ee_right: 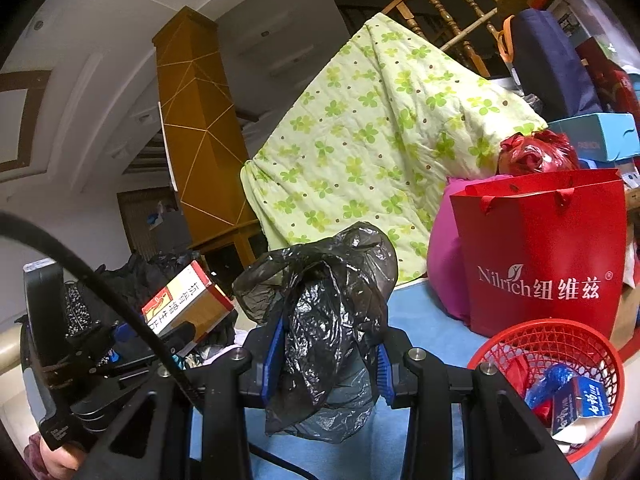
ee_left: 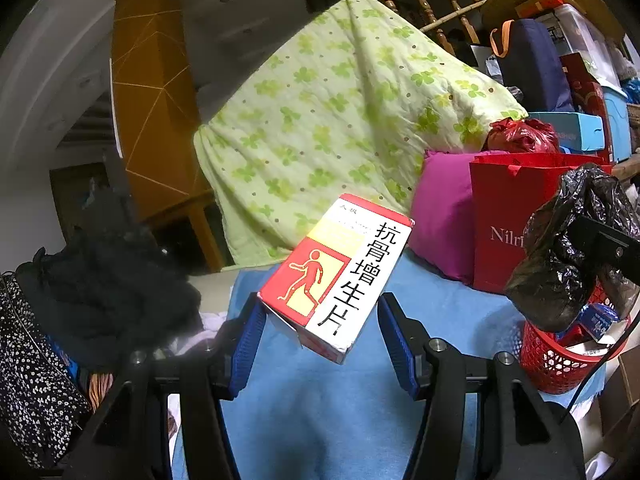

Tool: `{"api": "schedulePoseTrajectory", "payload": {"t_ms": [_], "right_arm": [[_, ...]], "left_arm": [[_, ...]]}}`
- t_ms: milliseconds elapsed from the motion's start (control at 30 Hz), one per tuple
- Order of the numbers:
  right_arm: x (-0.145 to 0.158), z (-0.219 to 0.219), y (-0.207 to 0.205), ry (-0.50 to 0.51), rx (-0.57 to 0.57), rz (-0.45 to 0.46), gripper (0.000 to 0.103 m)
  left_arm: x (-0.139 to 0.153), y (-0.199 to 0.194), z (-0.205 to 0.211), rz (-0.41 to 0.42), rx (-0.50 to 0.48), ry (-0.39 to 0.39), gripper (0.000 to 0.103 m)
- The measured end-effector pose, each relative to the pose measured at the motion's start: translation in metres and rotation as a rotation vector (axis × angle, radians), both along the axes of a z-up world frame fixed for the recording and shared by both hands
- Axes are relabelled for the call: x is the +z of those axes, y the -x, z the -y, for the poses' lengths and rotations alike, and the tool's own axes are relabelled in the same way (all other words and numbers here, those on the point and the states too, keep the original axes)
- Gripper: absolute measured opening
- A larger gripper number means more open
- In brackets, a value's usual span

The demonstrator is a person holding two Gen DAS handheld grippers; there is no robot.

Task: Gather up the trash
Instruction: 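Carry the black bag and red-and-white box toward the red mesh basket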

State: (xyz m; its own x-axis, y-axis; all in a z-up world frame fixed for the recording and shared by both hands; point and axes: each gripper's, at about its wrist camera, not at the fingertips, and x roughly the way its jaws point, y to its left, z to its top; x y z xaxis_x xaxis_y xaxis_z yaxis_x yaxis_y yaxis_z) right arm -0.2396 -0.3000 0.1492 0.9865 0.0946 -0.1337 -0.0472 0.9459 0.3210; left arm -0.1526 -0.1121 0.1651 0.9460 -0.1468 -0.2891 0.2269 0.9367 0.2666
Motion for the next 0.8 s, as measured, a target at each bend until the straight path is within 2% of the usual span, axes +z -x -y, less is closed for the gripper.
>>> {"api": "schedulePoseTrajectory", "payload": {"t_ms": [800], "right_arm": [[-0.006, 0.027, 0.010, -0.054, -0.046, -0.015, 0.043]], "left_arm": [[-0.010, -0.002, 0.021, -0.030, -0.059, -0.053, 0.060]]}}
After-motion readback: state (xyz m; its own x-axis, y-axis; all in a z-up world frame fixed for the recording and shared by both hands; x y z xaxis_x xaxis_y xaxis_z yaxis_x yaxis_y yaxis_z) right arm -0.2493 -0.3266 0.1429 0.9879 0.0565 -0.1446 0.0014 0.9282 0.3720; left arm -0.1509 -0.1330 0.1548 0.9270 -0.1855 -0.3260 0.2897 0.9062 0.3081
